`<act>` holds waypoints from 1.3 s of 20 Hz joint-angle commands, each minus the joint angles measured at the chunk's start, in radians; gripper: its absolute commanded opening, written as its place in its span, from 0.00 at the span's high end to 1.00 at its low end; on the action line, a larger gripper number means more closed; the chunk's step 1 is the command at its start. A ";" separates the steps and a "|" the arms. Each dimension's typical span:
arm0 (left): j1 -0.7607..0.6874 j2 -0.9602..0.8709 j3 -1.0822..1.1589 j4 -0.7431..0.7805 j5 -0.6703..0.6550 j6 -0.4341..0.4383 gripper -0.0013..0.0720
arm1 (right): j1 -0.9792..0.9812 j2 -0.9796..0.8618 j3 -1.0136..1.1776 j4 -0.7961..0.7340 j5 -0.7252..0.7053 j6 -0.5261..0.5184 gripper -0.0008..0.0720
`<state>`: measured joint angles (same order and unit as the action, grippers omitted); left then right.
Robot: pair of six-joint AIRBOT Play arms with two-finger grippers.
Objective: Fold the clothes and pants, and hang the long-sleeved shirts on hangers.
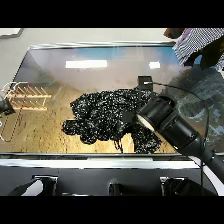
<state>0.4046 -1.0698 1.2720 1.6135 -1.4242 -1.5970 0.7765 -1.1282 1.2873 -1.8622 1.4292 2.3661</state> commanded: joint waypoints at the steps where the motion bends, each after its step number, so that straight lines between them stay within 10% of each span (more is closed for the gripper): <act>1: 0.168 -0.024 -0.003 0.011 0.046 0.137 0.15 | 0.001 0.001 0.000 0.002 0.001 -0.018 0.95; 15: 0.618 -0.319 -0.020 -0.283 0.322 0.912 0.17 | 0.001 0.001 0.000 0.002 0.012 -0.066 0.94; 26: 0.590 -0.527 -0.037 -0.287 0.248 0.968 0.18 | 0.001 0.001 0.000 0.002 0.014 -0.066 0.94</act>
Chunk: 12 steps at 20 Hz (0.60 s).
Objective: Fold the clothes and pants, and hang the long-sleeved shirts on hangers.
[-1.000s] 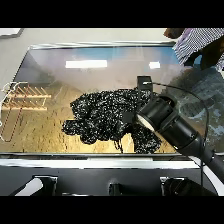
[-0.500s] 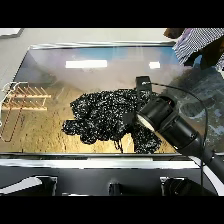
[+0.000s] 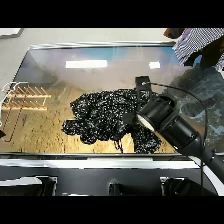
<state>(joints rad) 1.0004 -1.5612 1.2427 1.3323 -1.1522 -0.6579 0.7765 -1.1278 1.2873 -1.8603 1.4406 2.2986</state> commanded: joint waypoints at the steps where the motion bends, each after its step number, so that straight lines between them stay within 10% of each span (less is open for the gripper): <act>1: -0.011 -0.039 -0.016 -0.006 -0.026 0.069 0.18 | 0.001 0.000 0.000 0.000 0.005 0.001 0.94; 12: -0.026 -0.045 -0.054 -0.009 0.051 0.138 0.18 | 0.001 0.000 0.000 -0.002 0.025 0.001 0.94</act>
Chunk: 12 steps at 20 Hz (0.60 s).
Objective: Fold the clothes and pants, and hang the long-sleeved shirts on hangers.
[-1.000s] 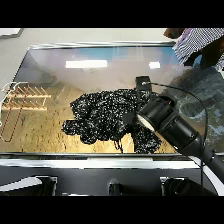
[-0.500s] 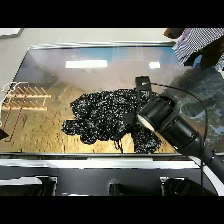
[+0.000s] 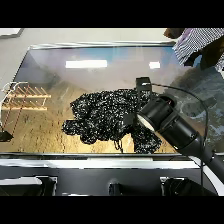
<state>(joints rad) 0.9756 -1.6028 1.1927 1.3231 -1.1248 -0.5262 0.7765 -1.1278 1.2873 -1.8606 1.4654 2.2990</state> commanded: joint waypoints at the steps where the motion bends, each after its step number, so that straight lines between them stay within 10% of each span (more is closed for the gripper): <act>1: -0.001 -0.009 -0.004 0.000 0.023 0.006 0.18 | 0.001 0.000 0.000 -0.002 0.001 0.001 0.94; 3: -0.005 -0.019 -0.004 0.000 0.022 0.005 0.27 | 0.001 0.000 0.000 -0.002 0.001 0.001 0.94; 4: -0.008 -0.023 -0.004 0.000 0.016 0.003 0.47 | 0.001 0.000 0.000 -0.002 0.002 0.001 0.94; 7: -0.018 -0.037 -0.004 0.000 0.002 0.003 0.50 | 0.001 0.000 0.000 -0.003 0.002 0.001 0.94; 9: -0.027 -0.037 -0.004 0.000 -0.004 0.003 0.79 | 0.001 0.000 0.000 -0.004 0.002 0.000 0.94; 12: -0.032 -0.037 -0.003 0.000 -0.007 0.003 0.86 | 0.001 0.000 0.000 -0.007 0.002 0.001 0.94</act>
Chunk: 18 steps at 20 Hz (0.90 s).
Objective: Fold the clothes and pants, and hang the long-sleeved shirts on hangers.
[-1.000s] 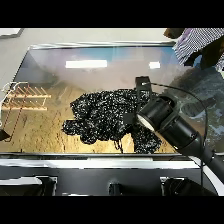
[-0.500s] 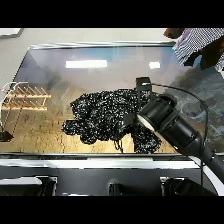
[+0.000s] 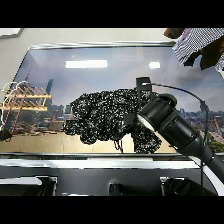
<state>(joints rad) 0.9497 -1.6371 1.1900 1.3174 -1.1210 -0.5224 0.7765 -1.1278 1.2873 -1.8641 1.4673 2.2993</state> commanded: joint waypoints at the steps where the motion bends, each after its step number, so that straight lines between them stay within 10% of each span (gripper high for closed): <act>1: -0.008 -0.002 0.000 0.006 -0.020 0.000 0.94 | 0.001 0.000 0.000 -0.005 0.000 0.000 0.94; 18: -0.063 0.234 0.134 -0.219 0.062 -0.002 0.94 | 0.001 0.000 0.000 -0.008 -0.004 0.000 0.94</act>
<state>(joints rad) 0.9024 -1.4624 1.3079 1.1473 -1.1187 -0.5228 0.7769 -1.1278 1.2873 -1.8709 1.4647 2.2997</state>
